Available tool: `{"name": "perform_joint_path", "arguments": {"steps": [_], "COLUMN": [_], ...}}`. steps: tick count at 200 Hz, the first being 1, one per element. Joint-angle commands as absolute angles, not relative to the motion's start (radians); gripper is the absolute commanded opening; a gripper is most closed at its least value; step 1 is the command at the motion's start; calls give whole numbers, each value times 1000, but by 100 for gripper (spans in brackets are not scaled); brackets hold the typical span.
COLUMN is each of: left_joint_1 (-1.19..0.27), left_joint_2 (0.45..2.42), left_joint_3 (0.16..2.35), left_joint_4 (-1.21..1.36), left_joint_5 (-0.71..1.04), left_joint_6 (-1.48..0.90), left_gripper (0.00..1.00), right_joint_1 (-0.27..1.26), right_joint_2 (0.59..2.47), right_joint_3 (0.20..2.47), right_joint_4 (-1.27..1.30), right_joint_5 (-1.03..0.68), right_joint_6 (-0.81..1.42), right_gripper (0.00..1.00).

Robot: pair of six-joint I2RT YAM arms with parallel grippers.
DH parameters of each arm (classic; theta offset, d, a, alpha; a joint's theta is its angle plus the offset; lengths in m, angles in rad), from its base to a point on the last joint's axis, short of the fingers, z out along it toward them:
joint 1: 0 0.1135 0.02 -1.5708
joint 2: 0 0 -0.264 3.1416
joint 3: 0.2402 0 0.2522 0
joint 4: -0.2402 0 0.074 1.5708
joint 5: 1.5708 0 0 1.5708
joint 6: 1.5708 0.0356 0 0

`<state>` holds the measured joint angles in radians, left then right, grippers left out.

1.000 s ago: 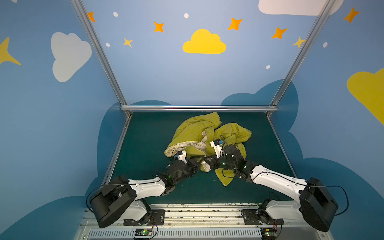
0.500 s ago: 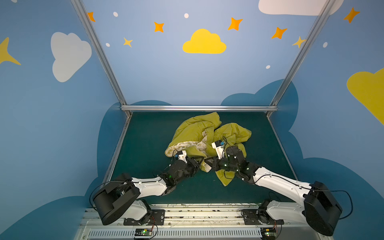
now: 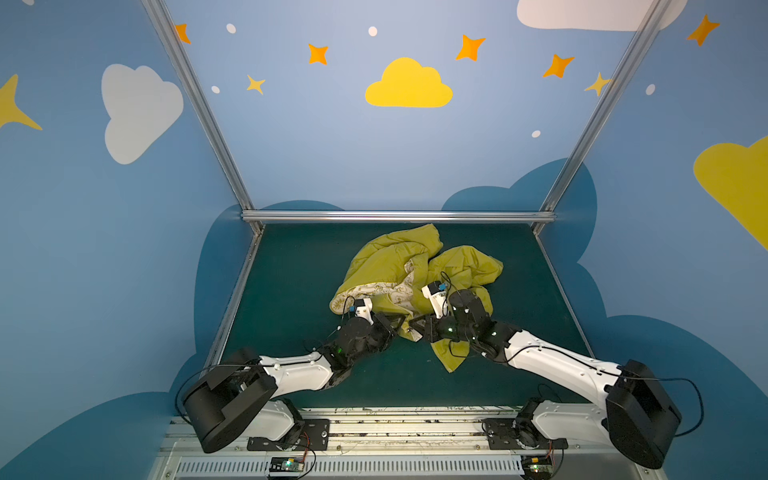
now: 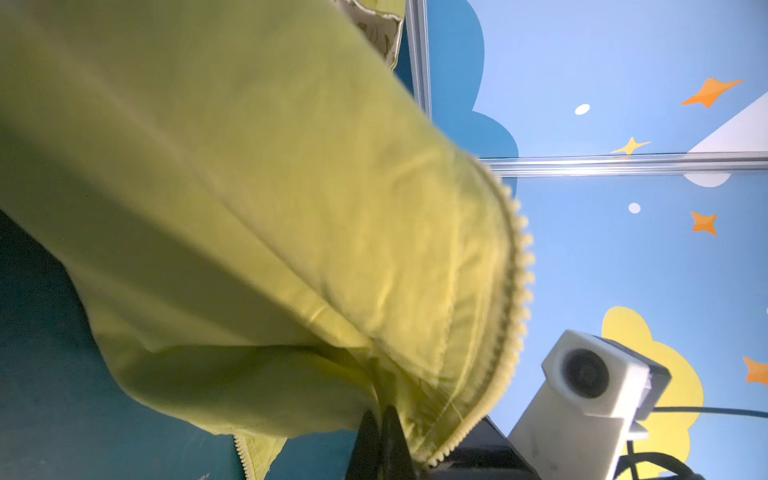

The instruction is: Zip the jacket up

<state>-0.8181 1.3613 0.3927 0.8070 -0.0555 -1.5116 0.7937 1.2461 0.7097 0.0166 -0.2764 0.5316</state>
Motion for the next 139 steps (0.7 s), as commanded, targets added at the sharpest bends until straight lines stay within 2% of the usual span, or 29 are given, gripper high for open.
{"name": "perform_joint_path", "arguments": {"steps": [1, 42, 86, 139], "left_joint_1": [-807, -767, -721, -703], "left_joint_2": [1341, 1401, 1440, 1413], "left_joint_3": [412, 378, 359, 359], "left_joint_4": [759, 839, 895, 865], "left_joint_5": [-42, 16, 70, 97], "left_joint_6": [-1450, -1420, -1393, -1354], "left_gripper": [3, 3, 3, 3], "right_joint_1": [790, 785, 785, 784], "right_joint_2": [1197, 1153, 1249, 1662], "right_joint_3": [768, 768, 805, 1054], "right_joint_4": [-191, -519, -750, -917], "right_joint_5": [-239, 45, 130, 19], "right_joint_6": [493, 514, 525, 496], "right_gripper": [42, 66, 71, 75]}}
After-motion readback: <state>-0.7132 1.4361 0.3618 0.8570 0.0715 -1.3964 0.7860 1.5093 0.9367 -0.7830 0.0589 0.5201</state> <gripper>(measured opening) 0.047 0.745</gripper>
